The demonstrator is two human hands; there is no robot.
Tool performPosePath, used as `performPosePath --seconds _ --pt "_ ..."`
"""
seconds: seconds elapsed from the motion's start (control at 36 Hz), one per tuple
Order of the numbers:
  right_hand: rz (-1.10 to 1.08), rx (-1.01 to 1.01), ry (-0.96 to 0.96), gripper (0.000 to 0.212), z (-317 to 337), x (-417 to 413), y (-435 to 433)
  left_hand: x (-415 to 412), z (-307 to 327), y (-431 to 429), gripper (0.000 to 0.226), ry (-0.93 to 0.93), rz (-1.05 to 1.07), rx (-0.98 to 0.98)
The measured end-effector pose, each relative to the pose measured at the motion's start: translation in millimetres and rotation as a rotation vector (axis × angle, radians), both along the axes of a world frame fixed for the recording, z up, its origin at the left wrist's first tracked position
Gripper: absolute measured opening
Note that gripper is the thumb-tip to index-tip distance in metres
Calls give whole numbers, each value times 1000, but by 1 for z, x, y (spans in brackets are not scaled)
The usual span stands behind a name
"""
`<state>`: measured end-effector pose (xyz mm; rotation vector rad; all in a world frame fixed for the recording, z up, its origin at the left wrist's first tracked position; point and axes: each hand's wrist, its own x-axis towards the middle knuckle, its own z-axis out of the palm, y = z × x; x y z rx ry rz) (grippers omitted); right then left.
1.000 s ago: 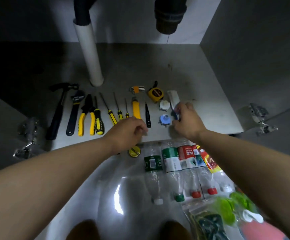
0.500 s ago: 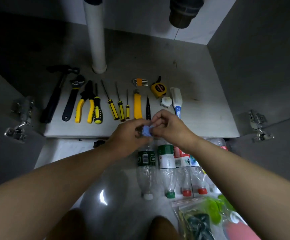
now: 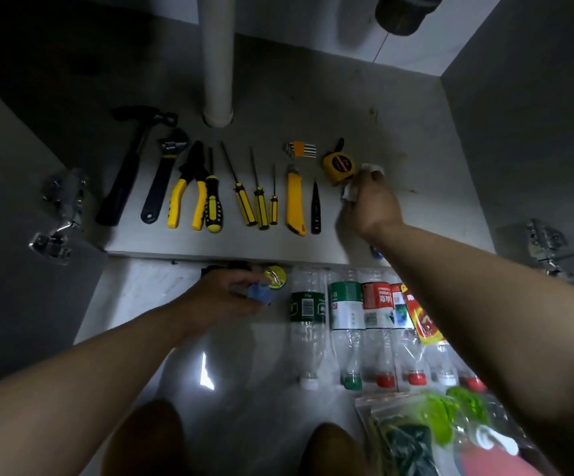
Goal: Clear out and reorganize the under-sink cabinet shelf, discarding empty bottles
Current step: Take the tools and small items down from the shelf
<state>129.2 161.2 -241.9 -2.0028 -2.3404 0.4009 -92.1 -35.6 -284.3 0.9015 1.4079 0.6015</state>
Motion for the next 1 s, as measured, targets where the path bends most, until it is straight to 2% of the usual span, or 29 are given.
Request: performPosePath --seconds 0.11,0.25,0.36,0.5,0.58,0.64,0.72,0.89,1.0 --pt "-7 38 11 38 -2 -5 -17 -12 -9 -9 45 -44 87 -69" --pt "72 33 235 12 7 -10 -53 -24 -15 -16 28 -207 228 -148" --pt "272 -140 362 7 18 -19 -90 -33 -19 -24 26 -174 395 -126" --pt "473 -392 218 8 4 -39 -133 -46 -31 -32 20 -84 618 -81" --pt "423 -486 156 11 -21 -52 -153 -55 -44 -34 15 28 685 -49" --pt "319 -531 183 13 -37 -61 -161 -61 -51 -33 18 97 703 -67" --pt "195 -481 219 11 -62 -75 -168 -66 -59 -32 20 157 728 -73" --pt "6 -477 298 27 -93 -92 -178 -71 -67 -30 27 127 766 -80" --pt "-174 -493 452 21 -103 -95 -181 -73 -71 -26 24 137 789 -94"
